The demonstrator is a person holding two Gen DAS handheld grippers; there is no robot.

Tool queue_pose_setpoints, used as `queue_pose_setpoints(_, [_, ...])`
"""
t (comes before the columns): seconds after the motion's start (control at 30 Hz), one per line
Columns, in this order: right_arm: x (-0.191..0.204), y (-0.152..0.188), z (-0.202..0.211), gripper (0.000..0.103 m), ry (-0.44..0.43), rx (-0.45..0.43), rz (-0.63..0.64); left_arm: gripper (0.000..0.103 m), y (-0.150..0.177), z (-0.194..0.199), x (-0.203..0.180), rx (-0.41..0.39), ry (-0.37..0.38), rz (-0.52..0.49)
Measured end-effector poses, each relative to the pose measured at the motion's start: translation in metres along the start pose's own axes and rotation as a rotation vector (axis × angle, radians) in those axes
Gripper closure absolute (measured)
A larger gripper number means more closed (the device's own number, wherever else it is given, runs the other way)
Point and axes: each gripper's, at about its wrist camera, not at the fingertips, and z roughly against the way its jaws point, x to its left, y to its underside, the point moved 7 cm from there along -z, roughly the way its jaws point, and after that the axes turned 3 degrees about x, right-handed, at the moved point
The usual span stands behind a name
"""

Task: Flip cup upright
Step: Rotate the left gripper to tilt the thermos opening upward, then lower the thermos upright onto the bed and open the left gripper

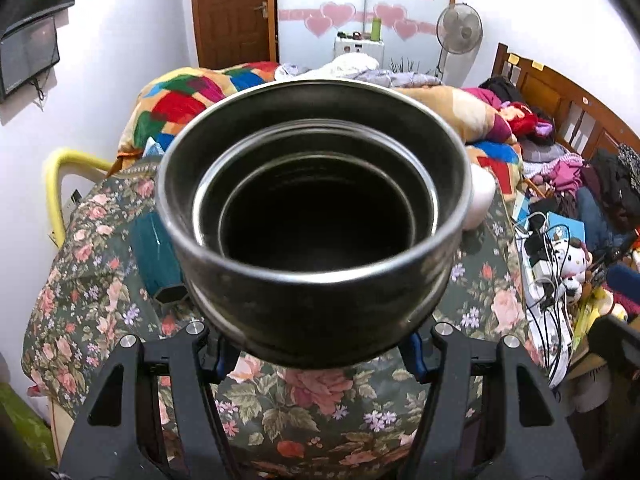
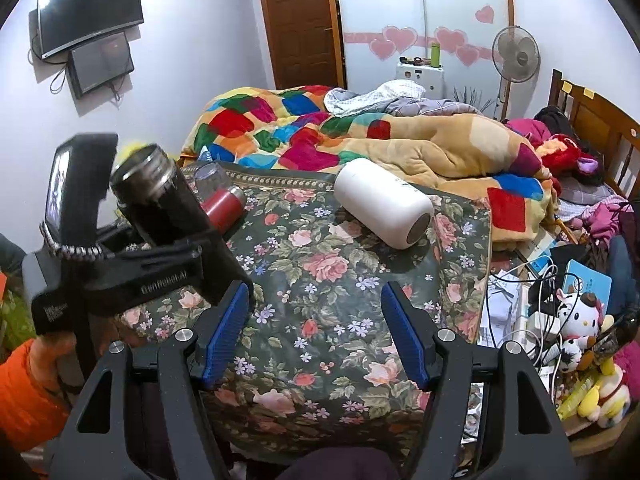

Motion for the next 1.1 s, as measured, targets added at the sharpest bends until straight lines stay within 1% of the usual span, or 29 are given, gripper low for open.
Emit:
queue_pose_setpoints(0.17, [0.004, 0.000, -0.001, 0.038, 0.000, 0.003, 0.009, 0.039, 0.008, -0.003, 0.000, 0.019, 0.010, -0.003])
queue_pose_setpoints(0.3, [0.006, 0.001, -0.001, 0.038, 0.000, 0.005, 0.008, 0.039, 0.011, -0.002, -0.009, 0.013, 0.005, -0.047])
queue_pose_setpoints(0.43, [0.007, 0.002, 0.002, 0.038, 0.000, 0.004, 0.001, 0.039, 0.011, -0.001, -0.009, 0.025, 0.012, -0.059])
queue_pose_setpoints(0.47, [0.008, 0.002, 0.003, 0.038, 0.000, 0.003, 0.000, 0.037, 0.011, -0.002, -0.009, 0.035, 0.015, -0.063])
queue_pose_setpoints(0.5, [0.008, 0.002, 0.005, 0.038, 0.000, 0.001, -0.001, 0.031, 0.011, -0.002, -0.010, 0.045, 0.018, -0.069])
queue_pose_setpoints(0.53, [0.009, 0.002, 0.007, 0.038, 0.000, -0.002, -0.002, 0.028, 0.011, -0.001, -0.011, 0.055, 0.024, -0.078])
queue_pose_setpoints(0.63, [0.011, 0.000, 0.017, 0.038, 0.001, -0.020, -0.006, 0.028, 0.012, 0.011, -0.009, 0.047, 0.037, -0.090])
queue_pose_setpoints(0.77, [0.016, -0.005, 0.037, 0.038, -0.001, -0.064, -0.012, 0.028, 0.014, 0.047, -0.007, -0.006, 0.071, -0.109])
queue_pose_setpoints(0.87, [0.022, -0.011, 0.054, 0.038, -0.008, -0.107, -0.018, 0.026, 0.011, 0.086, -0.003, -0.077, 0.093, -0.109])
queue_pose_setpoints(0.9, [0.024, -0.013, 0.061, 0.038, -0.011, -0.126, -0.020, 0.024, 0.008, 0.098, -0.001, -0.104, 0.094, -0.105])
queue_pose_setpoints(1.0, [0.035, -0.021, 0.089, 0.038, -0.021, -0.204, -0.021, 0.021, -0.001, 0.150, 0.011, -0.230, 0.095, -0.081])
queue_pose_setpoints(1.1, [0.047, -0.027, 0.112, 0.038, -0.028, -0.278, -0.021, 0.021, -0.009, 0.196, 0.025, -0.346, 0.080, -0.055])
